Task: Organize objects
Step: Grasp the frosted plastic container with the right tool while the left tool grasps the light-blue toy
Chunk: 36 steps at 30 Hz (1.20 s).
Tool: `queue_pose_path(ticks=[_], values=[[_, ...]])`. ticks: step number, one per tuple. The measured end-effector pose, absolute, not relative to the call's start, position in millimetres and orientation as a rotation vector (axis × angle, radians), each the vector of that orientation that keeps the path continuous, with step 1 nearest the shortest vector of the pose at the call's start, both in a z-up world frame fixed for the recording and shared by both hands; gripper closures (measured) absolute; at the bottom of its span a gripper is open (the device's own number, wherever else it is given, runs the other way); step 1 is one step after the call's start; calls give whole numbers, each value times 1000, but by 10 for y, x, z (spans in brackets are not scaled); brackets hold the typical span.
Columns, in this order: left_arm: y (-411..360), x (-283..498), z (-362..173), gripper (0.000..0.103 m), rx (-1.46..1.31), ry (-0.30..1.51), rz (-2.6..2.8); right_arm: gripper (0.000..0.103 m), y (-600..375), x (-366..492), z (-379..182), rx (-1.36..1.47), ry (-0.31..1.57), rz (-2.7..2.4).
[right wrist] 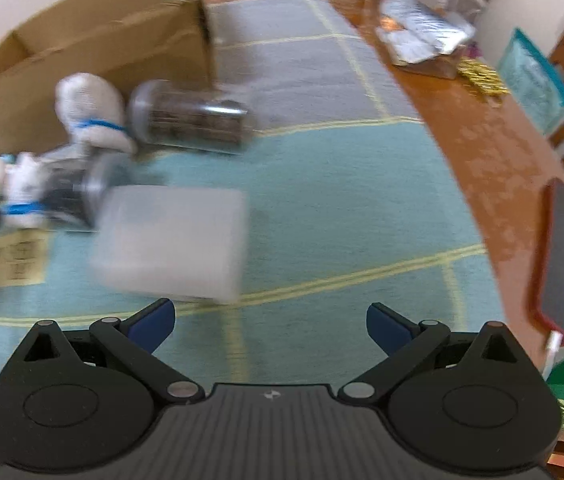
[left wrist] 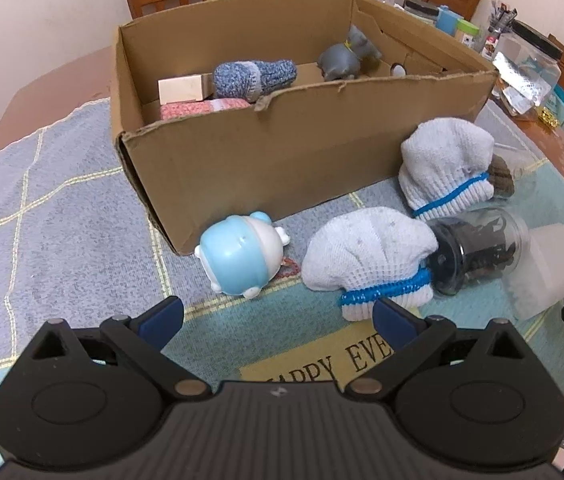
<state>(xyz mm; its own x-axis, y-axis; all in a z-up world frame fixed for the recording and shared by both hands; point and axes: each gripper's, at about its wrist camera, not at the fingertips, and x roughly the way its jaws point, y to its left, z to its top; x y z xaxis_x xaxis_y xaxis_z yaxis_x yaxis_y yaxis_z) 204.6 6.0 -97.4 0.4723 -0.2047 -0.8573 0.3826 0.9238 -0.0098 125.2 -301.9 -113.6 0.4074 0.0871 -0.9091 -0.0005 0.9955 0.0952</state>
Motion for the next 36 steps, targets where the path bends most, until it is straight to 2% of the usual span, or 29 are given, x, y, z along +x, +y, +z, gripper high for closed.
queue_pose_path(ticks=[7,14,36], values=[[61,2073,-965,3,192,1017,-386,0,-2739,1459,-1061,121,1112,111],[87,2136,-1037,3,181,1025,-370,0,-2604,1599,-1132,102,1152,58],[315,2468,-1149,3,31,1002,-191,0,-2706,1649,-1230,34,1157,-11]])
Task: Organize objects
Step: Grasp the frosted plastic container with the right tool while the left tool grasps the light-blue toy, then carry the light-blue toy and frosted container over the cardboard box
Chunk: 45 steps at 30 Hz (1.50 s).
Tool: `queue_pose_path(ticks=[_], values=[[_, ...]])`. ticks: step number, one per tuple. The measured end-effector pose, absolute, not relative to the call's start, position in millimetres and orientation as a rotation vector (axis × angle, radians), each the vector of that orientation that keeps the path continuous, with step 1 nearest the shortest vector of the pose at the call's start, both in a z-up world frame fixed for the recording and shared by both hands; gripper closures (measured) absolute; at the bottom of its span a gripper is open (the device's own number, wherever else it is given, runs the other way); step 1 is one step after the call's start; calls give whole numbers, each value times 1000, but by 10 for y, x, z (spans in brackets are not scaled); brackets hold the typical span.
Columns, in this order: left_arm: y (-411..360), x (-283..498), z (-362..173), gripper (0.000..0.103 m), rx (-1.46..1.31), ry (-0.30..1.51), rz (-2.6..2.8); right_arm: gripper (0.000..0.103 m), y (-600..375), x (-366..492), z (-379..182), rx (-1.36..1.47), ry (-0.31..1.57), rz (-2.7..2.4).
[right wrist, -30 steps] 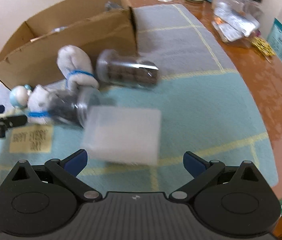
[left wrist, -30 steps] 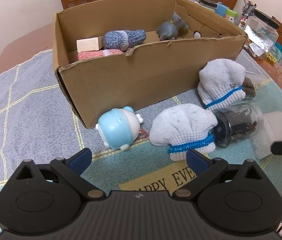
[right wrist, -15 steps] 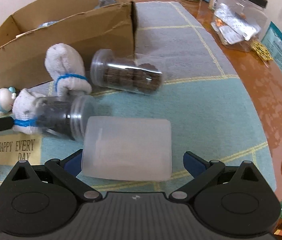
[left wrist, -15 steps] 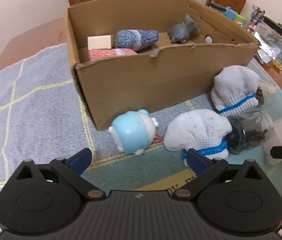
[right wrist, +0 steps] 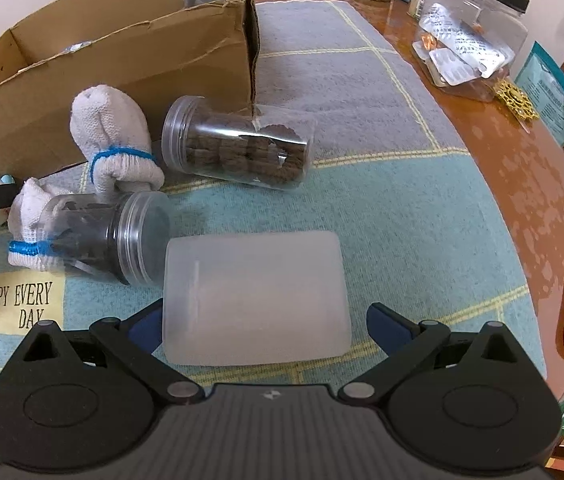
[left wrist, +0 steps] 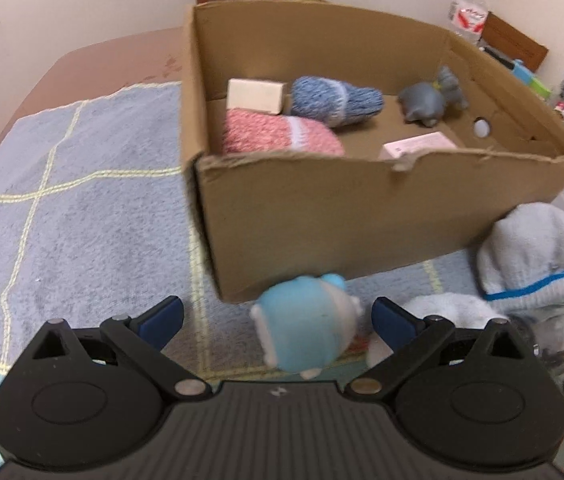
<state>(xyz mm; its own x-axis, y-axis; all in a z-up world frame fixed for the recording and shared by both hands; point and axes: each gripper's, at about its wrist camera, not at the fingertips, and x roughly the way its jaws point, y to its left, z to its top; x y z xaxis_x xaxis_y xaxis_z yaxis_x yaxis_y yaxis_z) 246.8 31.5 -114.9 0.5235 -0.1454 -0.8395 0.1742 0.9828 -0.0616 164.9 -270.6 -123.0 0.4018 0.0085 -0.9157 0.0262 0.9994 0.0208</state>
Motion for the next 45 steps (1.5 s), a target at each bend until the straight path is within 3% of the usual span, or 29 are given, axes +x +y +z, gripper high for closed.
queue_pose_path(ticks=[13,21,29,36,45], values=[[498,2349,-1194,7,47,998,-125,0,-2739,1702,-1254,-16,1163,19],[317,2373,-1200,25,82,973,-150,0,-2689,1747,-1276,-61,1161,45],[286,2359,-1186,26,92,968,-176,2,-2697,1787,-1299,-66,1171,59],[276,2393,-1176,40,81,981,-201,16,-2667,1806,-1291,-65,1186,85],[357,2409,-1130,51,53,1001,-214,16,-2692,1810,-1244,-59,1197,104]])
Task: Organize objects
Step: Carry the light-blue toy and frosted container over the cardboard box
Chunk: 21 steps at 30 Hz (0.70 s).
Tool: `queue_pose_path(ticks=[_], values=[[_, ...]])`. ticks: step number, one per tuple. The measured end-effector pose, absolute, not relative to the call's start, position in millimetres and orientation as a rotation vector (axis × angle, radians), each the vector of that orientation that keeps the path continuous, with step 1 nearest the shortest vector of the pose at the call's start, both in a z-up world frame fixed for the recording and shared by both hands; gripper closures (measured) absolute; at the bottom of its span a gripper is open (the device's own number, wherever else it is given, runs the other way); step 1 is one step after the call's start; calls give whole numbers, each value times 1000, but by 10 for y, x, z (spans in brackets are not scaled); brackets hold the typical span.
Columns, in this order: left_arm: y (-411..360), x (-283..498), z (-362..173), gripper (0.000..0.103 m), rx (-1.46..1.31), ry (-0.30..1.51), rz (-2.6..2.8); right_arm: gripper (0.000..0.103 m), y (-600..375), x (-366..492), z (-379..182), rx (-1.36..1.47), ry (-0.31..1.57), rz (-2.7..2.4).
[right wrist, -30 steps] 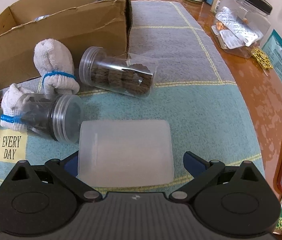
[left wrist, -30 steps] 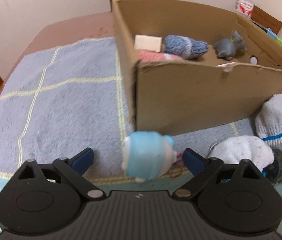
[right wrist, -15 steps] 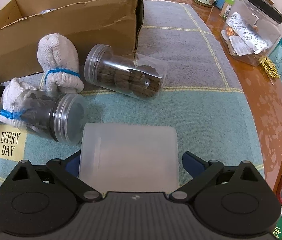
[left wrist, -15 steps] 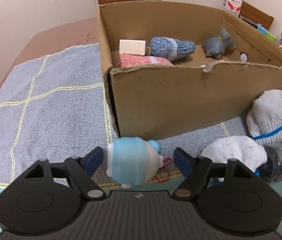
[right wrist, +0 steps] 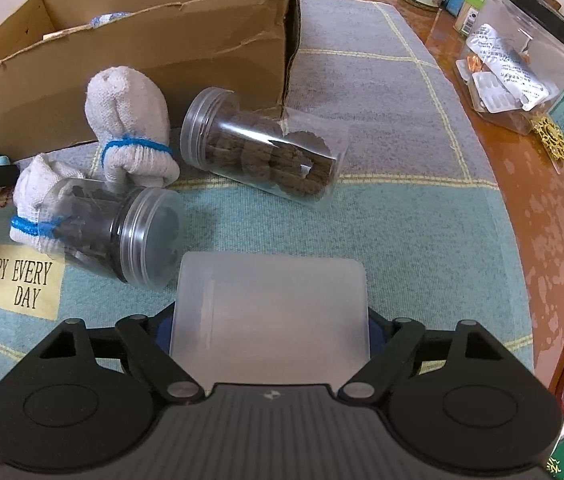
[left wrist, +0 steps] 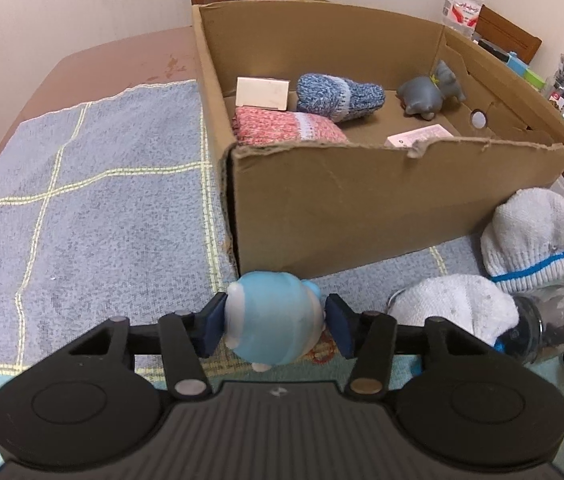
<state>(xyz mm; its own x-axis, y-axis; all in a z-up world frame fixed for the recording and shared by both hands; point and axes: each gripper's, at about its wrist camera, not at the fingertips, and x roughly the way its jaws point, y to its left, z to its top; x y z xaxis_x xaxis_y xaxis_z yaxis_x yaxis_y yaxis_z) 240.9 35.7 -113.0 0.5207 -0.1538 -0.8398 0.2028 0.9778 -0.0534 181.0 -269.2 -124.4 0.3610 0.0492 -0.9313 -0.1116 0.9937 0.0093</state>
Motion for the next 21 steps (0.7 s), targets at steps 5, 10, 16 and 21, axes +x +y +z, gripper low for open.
queue_pose_path(ticks=[5,10,16,21], values=[[360,2378,-1052,52,59,1006,-228,16,-2728,1790,-1160,-50,1188,110],[340,2321,-987,53,71,1014,-255,16,-2743,1796,-1070,-68,1177,126],[371,2256,-868,53,69,1011,-276,16,-2761,1795,-933,-103,1151,142],[385,2205,-668,53,61,1016,-303,16,-2757,1805,-807,-105,1142,168]])
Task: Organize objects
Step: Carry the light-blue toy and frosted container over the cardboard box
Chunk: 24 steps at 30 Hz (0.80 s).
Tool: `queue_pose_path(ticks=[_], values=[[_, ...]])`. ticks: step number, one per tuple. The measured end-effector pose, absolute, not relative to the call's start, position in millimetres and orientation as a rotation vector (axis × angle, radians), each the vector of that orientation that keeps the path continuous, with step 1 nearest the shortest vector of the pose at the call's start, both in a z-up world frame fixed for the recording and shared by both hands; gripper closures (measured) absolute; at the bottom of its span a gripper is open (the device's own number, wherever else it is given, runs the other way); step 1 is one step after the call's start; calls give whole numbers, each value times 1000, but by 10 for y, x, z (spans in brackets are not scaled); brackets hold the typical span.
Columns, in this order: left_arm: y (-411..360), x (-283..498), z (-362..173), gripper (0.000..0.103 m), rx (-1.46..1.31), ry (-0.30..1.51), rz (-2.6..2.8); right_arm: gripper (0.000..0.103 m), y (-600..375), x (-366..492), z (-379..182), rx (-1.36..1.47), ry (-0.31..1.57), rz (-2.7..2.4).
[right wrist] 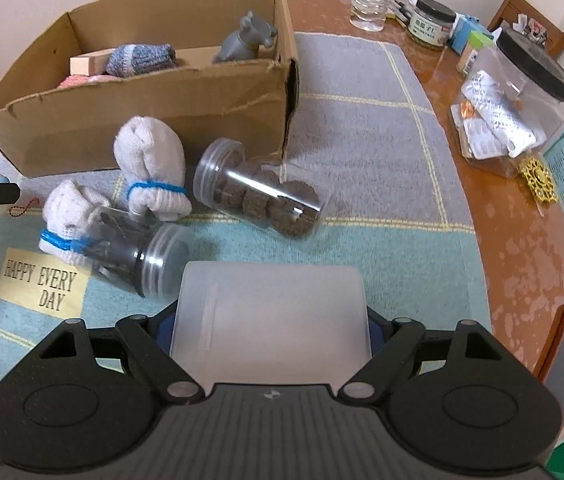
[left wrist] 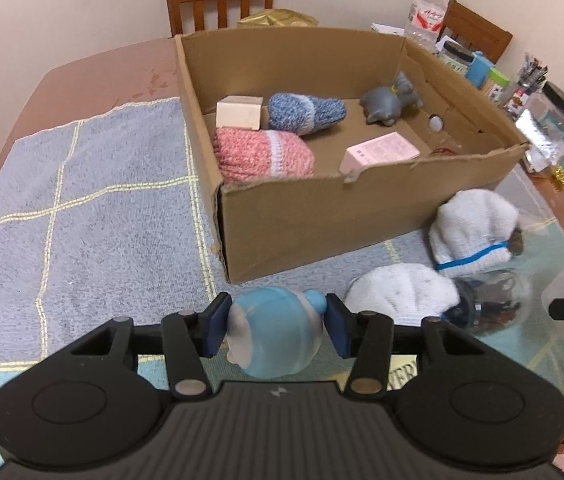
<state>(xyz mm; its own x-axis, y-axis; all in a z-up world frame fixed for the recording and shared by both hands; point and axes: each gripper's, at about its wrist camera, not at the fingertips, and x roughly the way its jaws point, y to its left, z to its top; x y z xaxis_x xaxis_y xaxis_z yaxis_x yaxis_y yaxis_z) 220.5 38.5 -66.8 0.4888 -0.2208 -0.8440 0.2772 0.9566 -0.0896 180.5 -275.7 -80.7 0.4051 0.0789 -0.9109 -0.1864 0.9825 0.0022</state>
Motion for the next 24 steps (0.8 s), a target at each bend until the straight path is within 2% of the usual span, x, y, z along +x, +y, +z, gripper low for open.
queue_pose_path(ticks=[8,15,20,22,24], values=[[259,2158,-130,53,139,1003,-425,16,-2671,1861,-448,-168,1097,257],[47,2272,392,53,188,897,-496,16,-2590,1958,-109,-202,1043,334],[-133,2457,536,53,220,833,-506,16,-2537,2054,89,-208,987,357],[-194,2539,531,49,228,819,-499,16,-2510,2104,144,-214,968,362],[-213,2591,514,29,227,819,-476,16,-2483,2150,188,-220,954,368]])
